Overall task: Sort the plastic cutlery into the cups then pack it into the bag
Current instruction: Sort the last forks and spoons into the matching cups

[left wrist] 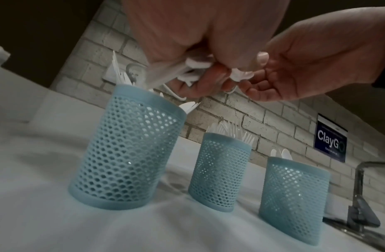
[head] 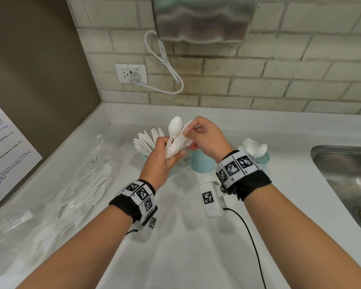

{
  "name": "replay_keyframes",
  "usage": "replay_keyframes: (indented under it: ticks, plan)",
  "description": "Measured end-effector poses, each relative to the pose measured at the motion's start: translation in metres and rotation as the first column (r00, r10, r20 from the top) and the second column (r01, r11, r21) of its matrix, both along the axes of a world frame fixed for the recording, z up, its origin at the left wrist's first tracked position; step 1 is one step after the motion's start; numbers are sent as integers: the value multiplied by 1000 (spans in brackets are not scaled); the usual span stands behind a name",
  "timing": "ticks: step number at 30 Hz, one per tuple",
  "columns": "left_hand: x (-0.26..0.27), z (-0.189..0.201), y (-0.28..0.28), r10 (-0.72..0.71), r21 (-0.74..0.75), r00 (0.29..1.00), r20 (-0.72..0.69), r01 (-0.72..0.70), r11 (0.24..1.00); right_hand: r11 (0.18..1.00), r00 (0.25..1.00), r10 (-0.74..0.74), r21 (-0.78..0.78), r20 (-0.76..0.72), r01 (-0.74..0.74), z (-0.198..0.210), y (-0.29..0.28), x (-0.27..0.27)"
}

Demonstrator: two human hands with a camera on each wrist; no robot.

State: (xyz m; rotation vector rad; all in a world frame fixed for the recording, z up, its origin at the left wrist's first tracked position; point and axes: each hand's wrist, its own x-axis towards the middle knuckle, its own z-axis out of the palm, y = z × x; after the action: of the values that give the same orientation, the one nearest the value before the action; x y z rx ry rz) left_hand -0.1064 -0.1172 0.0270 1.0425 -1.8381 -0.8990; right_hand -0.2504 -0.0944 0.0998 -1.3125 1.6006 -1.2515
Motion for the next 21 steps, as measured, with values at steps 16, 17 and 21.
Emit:
replay_keyframes:
  ticks: [16,17,21]
  plan:
    - [-42,12,4,-120,181,942,-315,184,966,958,952,-239,-204,-191,200,10,3,-39]
    - [-44,11,4,-118,182,941,-317,182,966,960,951,-240,-193,-194,203,11,4,-41]
    - [-50,5,3,-134,171,941,-312,194,966,968,917,-237,-158,-321,194,10,9,-50]
